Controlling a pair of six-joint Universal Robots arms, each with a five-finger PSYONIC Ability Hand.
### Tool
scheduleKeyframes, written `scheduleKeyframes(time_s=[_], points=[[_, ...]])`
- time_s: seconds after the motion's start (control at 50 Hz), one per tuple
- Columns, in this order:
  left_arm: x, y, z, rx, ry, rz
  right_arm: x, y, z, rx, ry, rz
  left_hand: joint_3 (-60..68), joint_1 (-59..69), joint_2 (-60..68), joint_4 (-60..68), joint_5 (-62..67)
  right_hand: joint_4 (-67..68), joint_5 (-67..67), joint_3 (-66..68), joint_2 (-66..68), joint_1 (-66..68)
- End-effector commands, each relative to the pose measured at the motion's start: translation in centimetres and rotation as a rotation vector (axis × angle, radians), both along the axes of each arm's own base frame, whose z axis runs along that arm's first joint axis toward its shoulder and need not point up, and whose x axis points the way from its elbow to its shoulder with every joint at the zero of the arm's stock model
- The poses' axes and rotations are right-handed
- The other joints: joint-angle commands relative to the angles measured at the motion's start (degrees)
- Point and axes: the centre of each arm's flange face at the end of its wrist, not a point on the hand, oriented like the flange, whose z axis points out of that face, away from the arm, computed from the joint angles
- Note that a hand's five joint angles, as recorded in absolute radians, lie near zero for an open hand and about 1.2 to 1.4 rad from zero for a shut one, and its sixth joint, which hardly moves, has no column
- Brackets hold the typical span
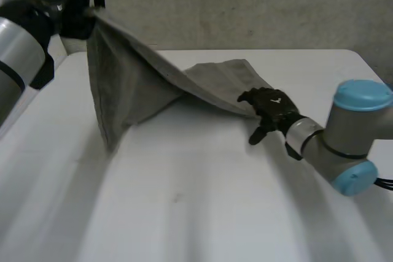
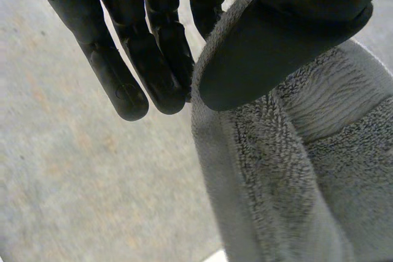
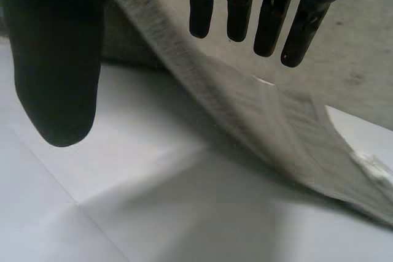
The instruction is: Fold the towel.
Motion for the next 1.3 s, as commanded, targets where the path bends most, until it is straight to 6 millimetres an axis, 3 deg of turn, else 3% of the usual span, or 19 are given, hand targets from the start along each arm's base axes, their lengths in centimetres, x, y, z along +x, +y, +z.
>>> scheduleKeyframes(time_s=[0.02, 0.12, 0.22, 0.32, 0.36, 0.46, 0.6, 0.7, 0.74, 0.76, 0.8, 0.86, 0.9, 0.92, 0.96, 1.0, 1.06, 1.18, 1.3], points=[[-0.4, 0.8, 3.3, -0.062, 0.047, 0.003, 3.2, 0.8, -0.3, -0.003, -0.036, -0.012, 10.3, 11.5, 10.2, 10.2, 10.5, -2.0, -1.2, -1.5, -3.7, -1.2], [-0.6, 1.5, 4.5, -0.072, 0.055, -0.007, 3.5, -0.7, -1.5, -0.029, -0.033, -0.073, 10.3, 11.5, 10.2, 10.2, 10.5, 1.4, 2.2, 1.9, -0.4, 2.2], [-0.2, 1.9, 5.1, -0.078, 0.065, 0.003, 3.6, -2.2, -2.7, -0.05, -0.024, -0.119, 10.3, 11.5, 10.2, 10.2, 10.5, 16.5, 17.3, 17.0, 14.8, 17.3], [0.2, 1.7, 4.9, -0.071, 0.065, 0.023, 3.3, -3.5, -2.5, -0.077, -0.024, -0.163, 10.3, 11.5, 10.2, 10.2, 10.5, 40.4, 41.2, 40.9, 38.7, 41.2], [0.7, 1.3, 4.8, -0.064, 0.067, 0.048, 2.6, -4.3, -2.1, -0.085, -0.034, -0.178, 10.3, 11.5, 10.2, 10.2, 10.5, 63.2, 63.9, 63.6, 61.4, 63.9], [1.4, 0.7, 4.4, -0.033, 0.08, 0.073, -0.2, -6.3, -2.0, -0.073, -0.031, -0.217, 10.3, 11.5, 10.2, 10.2, 10.5, 63.2, 64.0, 63.7, 61.5, 64.0], [2.1, -0.1, 4.0, -0.009, 0.107, 0.094, -0.8, -5.7, -1.8, -0.038, -0.048, -0.165, 10.3, 11.5, 10.2, 10.2, 10.5, 63.2, 64.0, 63.7, 61.5, 64.0], [2.4, -0.4, 3.5, 0.009, 0.103, 0.107, -3.5, -6.4, 2.0, -0.095, -0.067, -0.217, 10.3, 11.5, 10.2, 10.2, 10.5, 63.2, 64.0, 63.7, 61.5, 64.0], [2.7, -0.9, 2.6, 0.035, 0.092, 0.121, -5.2, -6.5, 6.0, -0.167, -0.089, -0.248, 10.3, 11.5, 10.2, 10.2, 10.5, 63.2, 64.0, 63.7, 61.5, 64.0], [2.7, -0.9, 2.6, 0.035, 0.092, 0.121, -5.3, -6.5, 6.1, -0.168, -0.089, -0.248, 10.3, 11.5, 10.2, 10.2, 10.5, 63.2, 64.0, 63.7, 61.5, 64.0], [2.9, -1.1, 2.0, 0.051, 0.086, 0.129, -7.5, -6.1, 10.5, -0.252, -0.101, -0.264, 10.3, 11.5, 10.2, 10.2, 10.5, 63.2, 64.0, 63.7, 61.5, 64.0], [3.4, -1.6, 1.1, 0.075, 0.076, 0.151, -8.4, -5.6, 12.7, -0.295, -0.106, -0.262, 10.3, 11.5, 10.2, 10.2, 10.5, 63.2, 64.0, 63.7, 61.5, 64.0], [4.0, -2.3, 0.2, 0.103, 0.067, 0.175, -9.2, -3.8, 16.7, -0.344, -0.1, -0.223, 10.3, 11.5, 10.2, 10.2, 10.5, 63.2, 64.0, 63.7, 61.5, 64.0], [4.0, -2.3, 0.2, 0.103, 0.067, 0.175, -9.2, -3.7, 16.8, -0.344, -0.099, -0.223, 10.3, 11.5, 10.2, 10.2, 10.5, 63.2, 64.0, 63.7, 61.5, 64.0], [4.3, -2.7, -0.5, 0.122, 0.063, 0.19, -9.5, -1.0, 19.9, -0.36, -0.049, -0.159, 10.3, 11.5, 10.2, 10.2, 10.5, 63.2, 64.0, 63.7, 61.5, 64.0], [5.0, -3.4, -1.7, 0.16, 0.05, 0.216, -9.6, 0.4, 21.3, -0.378, -0.01, -0.133, 10.3, 11.5, 10.2, 10.2, 10.5, 63.2, 64.0, 63.7, 61.5, 64.0], [5.8, -4.0, -2.7, 0.189, 0.042, 0.245, -10.1, 2.7, 22.6, -0.395, 0.093, -0.112, 10.3, 11.5, 10.2, 10.2, 10.5, 63.2, 64.0, 63.7, 61.5, 64.0], [6.7, -5.2, -4.7, 0.251, 0.025, 0.283, -10.2, 4.6, 21.5, -0.333, 0.308, -0.068, 10.3, 11.5, 10.2, 10.2, 10.5, 63.2, 64.0, 63.7, 61.5, 64.0], [7.1, -6.1, -8.4, 0.366, -0.015, 0.298, -10.2, 3.9, 17.1, -0.211, 0.609, -0.01, 10.3, 11.5, 10.2, 10.2, 10.5, 63.2, 64.0, 63.7, 61.5, 64.0]])
